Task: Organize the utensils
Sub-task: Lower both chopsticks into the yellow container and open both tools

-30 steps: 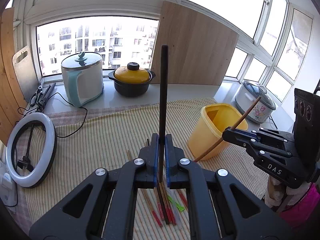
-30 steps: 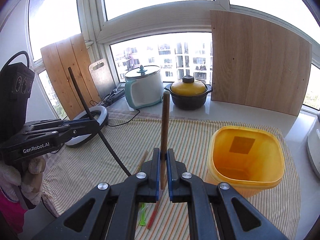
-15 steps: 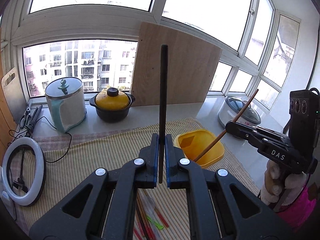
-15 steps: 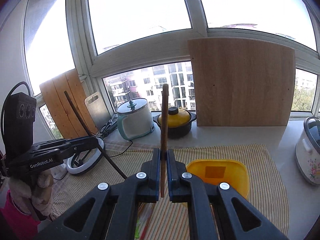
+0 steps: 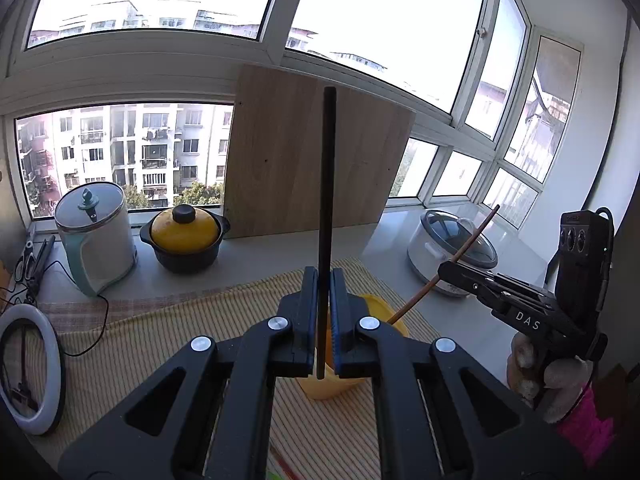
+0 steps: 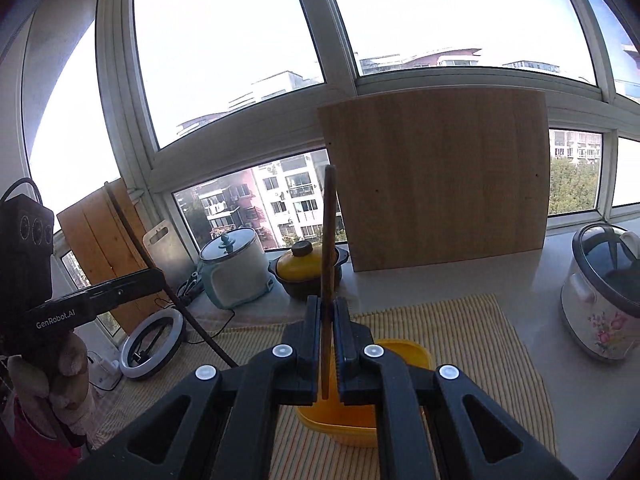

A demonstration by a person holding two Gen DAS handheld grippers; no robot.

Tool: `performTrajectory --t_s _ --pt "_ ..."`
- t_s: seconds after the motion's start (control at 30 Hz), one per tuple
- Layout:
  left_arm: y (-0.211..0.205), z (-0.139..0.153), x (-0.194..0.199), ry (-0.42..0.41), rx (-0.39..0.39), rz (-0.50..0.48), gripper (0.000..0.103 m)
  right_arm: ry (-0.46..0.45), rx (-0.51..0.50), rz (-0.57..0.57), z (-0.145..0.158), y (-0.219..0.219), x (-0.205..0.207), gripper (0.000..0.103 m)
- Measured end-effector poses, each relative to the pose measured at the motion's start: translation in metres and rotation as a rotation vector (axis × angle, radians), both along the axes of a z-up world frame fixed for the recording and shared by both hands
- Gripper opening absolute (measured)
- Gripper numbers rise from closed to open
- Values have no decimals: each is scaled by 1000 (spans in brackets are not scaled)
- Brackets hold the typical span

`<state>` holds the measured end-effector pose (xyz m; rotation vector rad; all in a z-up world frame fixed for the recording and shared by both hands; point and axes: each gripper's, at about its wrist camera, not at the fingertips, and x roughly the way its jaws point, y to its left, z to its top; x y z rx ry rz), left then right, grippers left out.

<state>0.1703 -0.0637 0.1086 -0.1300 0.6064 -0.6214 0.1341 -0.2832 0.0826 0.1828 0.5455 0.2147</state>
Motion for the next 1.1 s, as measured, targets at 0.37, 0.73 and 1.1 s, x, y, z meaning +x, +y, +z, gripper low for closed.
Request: performTrajectory --t_s 0.37,0.73,1.1 --pt "-37 -7 21 37 -11 -27 3 49 -23 -40 -26 -20 5 4" --pt "-60 -43 43 113 40 -21 3 112 -40 -43 -52 -22 11 4" --pt "-54 -82 55 214 51 -8 3 196 -68 -39 -84 -21 20 6"
